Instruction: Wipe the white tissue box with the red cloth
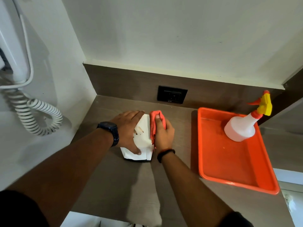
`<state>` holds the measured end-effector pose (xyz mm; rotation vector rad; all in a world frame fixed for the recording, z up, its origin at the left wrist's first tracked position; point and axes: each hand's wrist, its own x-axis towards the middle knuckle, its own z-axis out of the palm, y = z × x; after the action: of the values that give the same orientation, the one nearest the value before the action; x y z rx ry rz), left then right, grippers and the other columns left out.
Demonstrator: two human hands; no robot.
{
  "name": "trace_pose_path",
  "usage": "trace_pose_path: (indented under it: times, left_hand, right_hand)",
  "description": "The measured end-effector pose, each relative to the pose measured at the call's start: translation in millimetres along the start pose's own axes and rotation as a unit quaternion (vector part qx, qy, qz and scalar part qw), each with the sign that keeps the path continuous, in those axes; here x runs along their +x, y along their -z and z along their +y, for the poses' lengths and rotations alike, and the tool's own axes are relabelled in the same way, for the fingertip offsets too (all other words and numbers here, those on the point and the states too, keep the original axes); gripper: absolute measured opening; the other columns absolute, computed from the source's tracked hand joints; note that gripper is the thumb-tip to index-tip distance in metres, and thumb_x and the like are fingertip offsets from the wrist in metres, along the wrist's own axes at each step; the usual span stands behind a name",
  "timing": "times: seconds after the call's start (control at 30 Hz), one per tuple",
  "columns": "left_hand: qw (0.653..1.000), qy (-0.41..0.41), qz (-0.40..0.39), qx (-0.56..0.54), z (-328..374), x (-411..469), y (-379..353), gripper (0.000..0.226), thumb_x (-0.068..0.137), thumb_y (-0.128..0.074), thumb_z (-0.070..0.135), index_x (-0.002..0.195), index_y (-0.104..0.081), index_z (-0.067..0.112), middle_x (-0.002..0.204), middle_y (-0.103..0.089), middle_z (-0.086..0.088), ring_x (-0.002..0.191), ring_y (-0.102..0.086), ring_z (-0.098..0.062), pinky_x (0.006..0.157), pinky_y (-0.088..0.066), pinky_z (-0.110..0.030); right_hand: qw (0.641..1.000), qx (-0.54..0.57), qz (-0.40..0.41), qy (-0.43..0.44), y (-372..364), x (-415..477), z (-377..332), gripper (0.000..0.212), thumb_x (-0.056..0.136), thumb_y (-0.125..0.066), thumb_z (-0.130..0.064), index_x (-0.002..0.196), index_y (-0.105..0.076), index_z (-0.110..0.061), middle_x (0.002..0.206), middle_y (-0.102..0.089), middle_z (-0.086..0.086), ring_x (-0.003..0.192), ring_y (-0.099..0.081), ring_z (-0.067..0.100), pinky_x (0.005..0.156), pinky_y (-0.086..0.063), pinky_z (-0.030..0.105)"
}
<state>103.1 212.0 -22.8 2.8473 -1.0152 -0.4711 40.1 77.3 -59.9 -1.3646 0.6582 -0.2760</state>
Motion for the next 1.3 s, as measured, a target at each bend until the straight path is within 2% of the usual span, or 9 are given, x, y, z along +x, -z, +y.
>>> trace_pose_path:
  times: [0.13,0.27,0.47,0.6,0.73,0.93,1.03,1.17,1.3]
  left_hand:
    - [1.0,-0.002,0.001,0.023,2.3,-0.4,-0.8,0.144,0.038,-0.078,0.071,0.148,-0.001,0.021,0.157,-0.016,-0.004,0.143,-0.016,-0.023,0.117,-0.019,-0.037]
    - [1.0,-0.011,0.004,0.014,2.7,-0.1,2.1,0.142,0.039,-0.079,0.071,0.148,-0.004,0.018,0.157,-0.018,-0.004,0.142,-0.019,-0.023,0.116,-0.019,-0.036]
    - [1.0,-0.002,0.006,-0.006,1.8,-0.2,2.8,0.137,0.037,-0.08,0.069,0.145,-0.012,0.02,0.151,-0.028,-0.002,0.136,-0.03,-0.024,0.112,-0.027,-0.04]
    - [1.0,-0.001,0.006,0.011,3.2,0.0,1.4,0.142,0.037,-0.079,0.07,0.147,-0.004,0.021,0.156,-0.019,-0.004,0.141,-0.021,-0.024,0.115,-0.023,-0.04]
    - [1.0,-0.012,0.027,0.003,1.2,0.4,-1.0,0.144,0.035,-0.076,0.075,0.147,-0.006,0.019,0.155,-0.022,-0.003,0.141,-0.021,-0.023,0.115,-0.022,-0.037]
    - [0.986,0.005,0.071,-0.154,-6.0,-9.4,-10.1,0.156,0.019,-0.066,0.087,0.147,-0.014,0.016,0.155,-0.022,-0.003,0.143,-0.018,-0.022,0.117,-0.019,-0.04]
    - [0.959,0.013,0.132,-0.251,-15.4,-18.5,-20.4,0.142,0.02,-0.082,0.071,0.141,-0.027,0.021,0.142,-0.036,0.007,0.133,-0.036,-0.016,0.11,-0.027,-0.027]
    - [0.953,0.011,0.126,-0.276,-28.0,-24.4,-26.5,0.158,0.025,-0.089,0.056,0.142,0.015,0.03,0.151,-0.031,-0.008,0.138,-0.03,-0.023,0.112,-0.027,-0.035]
    - [0.954,0.004,0.103,-0.282,-35.2,-17.8,-29.1,0.165,0.027,-0.09,0.056,0.138,0.03,0.037,0.151,-0.031,-0.01,0.138,-0.032,-0.023,0.112,-0.031,-0.041]
  right_hand:
    - [0.994,-0.005,0.02,-0.109,6.4,-14.5,23.1,0.028,0.085,-0.058,-0.056,0.087,-0.072,-0.031,0.096,-0.075,0.0,0.097,-0.071,0.025,0.092,-0.057,0.047]
    - [0.994,0.062,0.035,-0.082,8.9,-43.0,13.1,0.021,0.097,-0.057,-0.035,0.106,-0.07,-0.022,0.101,-0.073,-0.001,0.092,-0.069,0.011,0.074,-0.056,0.022]
    - [0.999,-0.036,0.004,-0.006,-5.0,5.4,-12.1,0.028,0.094,-0.062,-0.036,0.114,-0.072,-0.019,0.113,-0.075,0.006,0.108,-0.067,0.022,0.101,-0.053,0.044]
    - [0.997,-0.019,0.005,-0.08,5.8,-6.7,4.6,0.024,0.095,-0.059,-0.041,0.08,-0.07,-0.025,0.089,-0.074,0.004,0.099,-0.07,0.033,0.091,-0.057,0.048]
    - [0.987,0.053,0.012,-0.151,20.3,-42.3,11.2,0.023,0.096,-0.059,-0.034,0.102,-0.071,-0.015,0.1,-0.076,0.009,0.094,-0.072,0.025,0.084,-0.059,0.039]
    - [0.996,-0.035,-0.01,0.087,6.9,-41.8,-40.6,0.011,0.092,-0.066,-0.034,0.097,-0.074,-0.029,0.104,-0.076,0.005,0.101,-0.07,0.02,0.093,-0.056,0.04]
    - [0.93,-0.25,-0.087,0.256,-10.0,-23.9,-52.2,0.027,0.09,-0.063,-0.032,0.113,-0.073,-0.024,0.119,-0.073,0.004,0.115,-0.063,0.02,0.105,-0.044,0.032]
    - [0.774,-0.53,-0.185,0.292,-24.8,-7.7,-35.2,0.053,0.085,-0.042,-0.051,0.125,-0.066,-0.026,0.138,-0.063,0.008,0.14,-0.043,0.033,0.117,-0.026,0.046]
    - [0.769,-0.526,-0.145,0.333,-27.3,-16.9,-25.9,0.047,0.082,-0.045,-0.048,0.11,-0.073,-0.022,0.122,-0.072,0.006,0.128,-0.057,0.035,0.11,-0.035,0.053]
